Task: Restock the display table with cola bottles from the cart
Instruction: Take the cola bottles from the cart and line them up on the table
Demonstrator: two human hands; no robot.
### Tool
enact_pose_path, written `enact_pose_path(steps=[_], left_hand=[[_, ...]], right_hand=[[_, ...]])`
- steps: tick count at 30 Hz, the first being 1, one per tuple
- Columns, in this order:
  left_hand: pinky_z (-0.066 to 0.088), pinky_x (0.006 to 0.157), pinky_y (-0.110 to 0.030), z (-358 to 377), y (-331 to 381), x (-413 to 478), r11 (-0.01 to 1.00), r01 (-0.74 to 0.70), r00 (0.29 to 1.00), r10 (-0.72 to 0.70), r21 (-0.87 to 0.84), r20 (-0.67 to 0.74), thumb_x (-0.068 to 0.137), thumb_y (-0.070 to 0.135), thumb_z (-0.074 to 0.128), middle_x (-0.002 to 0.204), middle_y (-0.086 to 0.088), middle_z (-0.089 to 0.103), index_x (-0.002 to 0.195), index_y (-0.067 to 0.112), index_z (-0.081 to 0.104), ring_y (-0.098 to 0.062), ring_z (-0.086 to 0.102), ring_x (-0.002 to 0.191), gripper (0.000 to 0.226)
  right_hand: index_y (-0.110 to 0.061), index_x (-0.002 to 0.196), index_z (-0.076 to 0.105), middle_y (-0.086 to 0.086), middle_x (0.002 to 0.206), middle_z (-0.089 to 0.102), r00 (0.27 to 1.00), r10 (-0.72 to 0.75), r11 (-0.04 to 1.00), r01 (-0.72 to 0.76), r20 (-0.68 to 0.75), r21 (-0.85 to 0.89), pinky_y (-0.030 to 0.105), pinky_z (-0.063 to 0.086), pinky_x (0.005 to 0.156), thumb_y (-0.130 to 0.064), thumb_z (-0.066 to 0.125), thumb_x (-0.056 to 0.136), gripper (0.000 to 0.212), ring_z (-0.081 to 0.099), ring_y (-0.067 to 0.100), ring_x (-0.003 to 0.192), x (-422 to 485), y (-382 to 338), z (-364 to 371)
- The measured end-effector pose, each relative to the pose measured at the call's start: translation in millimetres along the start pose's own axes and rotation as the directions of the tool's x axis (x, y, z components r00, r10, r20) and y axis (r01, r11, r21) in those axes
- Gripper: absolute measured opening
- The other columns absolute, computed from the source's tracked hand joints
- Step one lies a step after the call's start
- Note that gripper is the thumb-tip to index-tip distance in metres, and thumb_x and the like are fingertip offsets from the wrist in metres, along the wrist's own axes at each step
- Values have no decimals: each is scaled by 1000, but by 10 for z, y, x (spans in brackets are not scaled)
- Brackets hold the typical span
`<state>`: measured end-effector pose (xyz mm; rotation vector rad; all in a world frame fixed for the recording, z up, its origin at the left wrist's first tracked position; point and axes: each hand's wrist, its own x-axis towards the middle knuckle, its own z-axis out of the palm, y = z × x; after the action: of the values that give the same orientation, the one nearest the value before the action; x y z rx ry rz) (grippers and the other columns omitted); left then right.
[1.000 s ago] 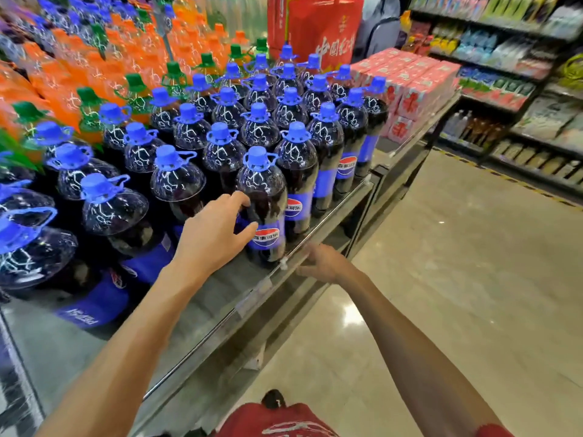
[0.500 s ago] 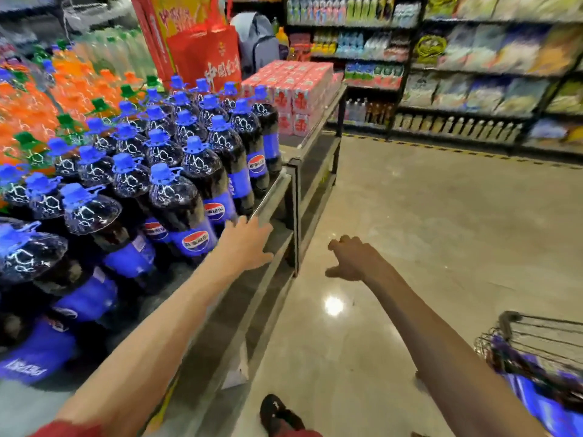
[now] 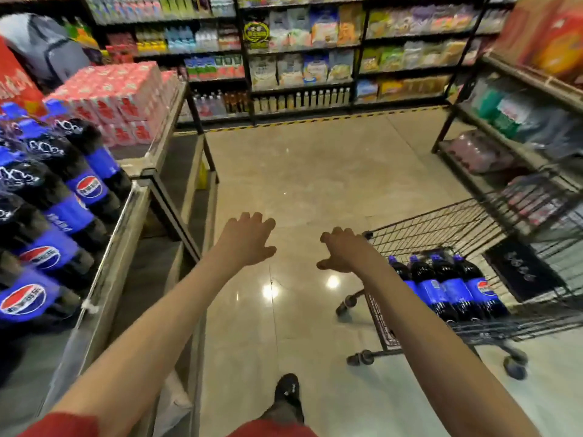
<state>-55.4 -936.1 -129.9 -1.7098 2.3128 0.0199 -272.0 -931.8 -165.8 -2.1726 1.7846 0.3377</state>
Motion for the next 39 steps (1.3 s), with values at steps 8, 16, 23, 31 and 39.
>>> enact_pose_path(steps=[8,16,23,31,39], left_hand=[[39,103,-42,-103,1052,701,963,-267,962,264,31,69,96,52,56,143,-7,47,148,22,39,-30,44,131,62],[41,97,-40,-92,2019,1421,914,-404,912,400,35,92,97,51,55,138,-9,49,147,22,39,-30,47,128,60],[42,96,-40,76,2657,1873,893,-450,885,444,19,140,96,48,57,137,-9,50,141,18,45,-31,48,125,55],[44,88,-37,263,3264,2327,922,-384,900,384,-43,207,95,43,57,128,-10,56,131,15,51,-31,54,120,45],[48,93,-43,475,3821,2714,983,-153,924,179,-104,338,95,44,58,134,-8,53,141,20,45,-30,53,124,53]], right_hand=[[-13,142,45,15,141,47,972,234,965,-236,33,113,43,45,105,-47,69,90,66,47,35,131,-320,1140,135],[-15,148,43,13,149,44,918,371,916,-387,143,108,47,44,104,-47,66,93,67,44,35,136,-414,2201,359],[-13,151,37,18,152,40,903,383,902,-411,196,131,49,41,105,-47,61,96,69,38,39,138,-300,2816,597],[-12,142,45,15,145,45,915,295,919,-351,275,181,45,43,100,-45,64,94,61,42,35,134,3,3571,908],[-10,146,41,18,151,40,930,117,974,-176,349,142,49,40,105,-44,63,96,64,39,39,138,391,4327,1010]])
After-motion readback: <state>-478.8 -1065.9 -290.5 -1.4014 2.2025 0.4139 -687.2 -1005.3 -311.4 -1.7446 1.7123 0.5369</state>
